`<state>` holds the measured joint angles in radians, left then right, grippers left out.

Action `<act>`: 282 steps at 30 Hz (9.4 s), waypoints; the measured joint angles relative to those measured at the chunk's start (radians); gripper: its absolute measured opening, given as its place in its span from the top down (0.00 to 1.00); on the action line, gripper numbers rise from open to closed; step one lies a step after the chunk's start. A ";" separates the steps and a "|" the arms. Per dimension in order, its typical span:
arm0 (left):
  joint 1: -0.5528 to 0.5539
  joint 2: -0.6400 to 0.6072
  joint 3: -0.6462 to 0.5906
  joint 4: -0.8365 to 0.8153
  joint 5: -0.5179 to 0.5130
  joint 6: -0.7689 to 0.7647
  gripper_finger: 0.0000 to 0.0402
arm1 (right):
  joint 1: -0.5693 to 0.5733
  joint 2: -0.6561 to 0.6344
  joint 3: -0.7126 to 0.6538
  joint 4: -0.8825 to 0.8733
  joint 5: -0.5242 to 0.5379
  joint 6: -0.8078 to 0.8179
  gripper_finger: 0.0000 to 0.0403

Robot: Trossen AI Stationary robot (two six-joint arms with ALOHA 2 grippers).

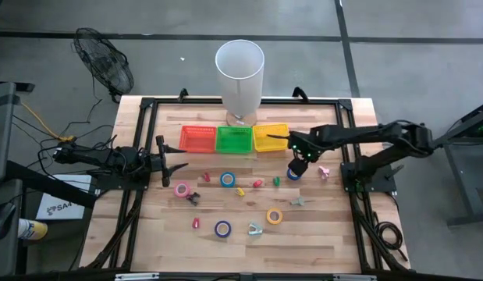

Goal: Pick and place Stapler, Stapler remover, tape
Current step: Put the blue tape into the yellow bin, then put the yellow tape into the yellow bin

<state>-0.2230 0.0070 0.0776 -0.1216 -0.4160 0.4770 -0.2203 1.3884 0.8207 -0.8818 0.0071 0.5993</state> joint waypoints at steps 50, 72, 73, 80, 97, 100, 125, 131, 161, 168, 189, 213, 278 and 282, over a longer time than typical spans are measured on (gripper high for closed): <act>0.000 0.000 0.000 0.000 0.000 0.000 0.48 | 0.084 0.131 -0.001 0.136 0.022 -0.083 0.51; 0.000 0.000 0.000 0.000 0.000 0.000 0.48 | 0.083 0.131 -0.008 0.121 0.049 -0.098 0.52; 0.000 0.000 0.000 0.000 0.000 0.000 0.48 | 0.083 0.131 -0.020 0.135 0.046 -0.080 0.52; 0.000 0.000 0.000 0.000 0.000 0.000 0.48 | 0.083 0.129 -0.117 0.233 0.010 -0.023 0.52; 0.000 0.000 0.000 0.000 0.000 0.000 0.48 | 0.083 0.084 -0.137 0.225 -0.021 -0.028 0.76; 0.000 0.000 0.000 0.000 0.000 0.000 0.48 | 0.083 0.083 -0.137 0.226 -0.024 -0.029 0.86; 0.000 0.000 0.000 0.000 0.000 0.000 0.48 | -0.016 0.082 0.159 0.214 0.245 -0.180 0.92; 0.000 0.000 0.000 0.000 0.000 0.000 0.48 | -0.049 0.082 0.158 0.284 0.430 -0.187 0.92; 0.000 0.000 0.000 0.000 0.000 0.000 0.48 | 0.001 0.086 -0.134 0.750 0.607 -0.154 0.87; 0.000 0.000 0.000 0.000 0.000 0.000 0.48 | 0.001 0.086 -0.134 0.749 0.535 -0.145 0.84; 0.000 0.000 0.000 0.000 0.000 0.000 0.48 | -0.003 0.085 -0.134 0.745 0.533 -0.136 0.54; 0.000 0.000 0.000 0.000 0.000 0.000 0.48 | -0.001 -0.097 -0.134 0.727 -0.008 -0.182 0.59; 0.000 0.000 0.000 0.000 0.000 0.000 0.48 | 0.773 0.153 -0.134 0.918 0.142 -0.196 0.46; 0.000 0.000 0.000 0.000 0.000 0.000 0.48 | 0.773 0.154 -0.134 0.925 0.142 -0.201 0.48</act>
<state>-0.2230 0.0067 0.0776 -0.1211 -0.4160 0.4770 0.5526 1.5422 0.6872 0.0436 0.1491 0.3987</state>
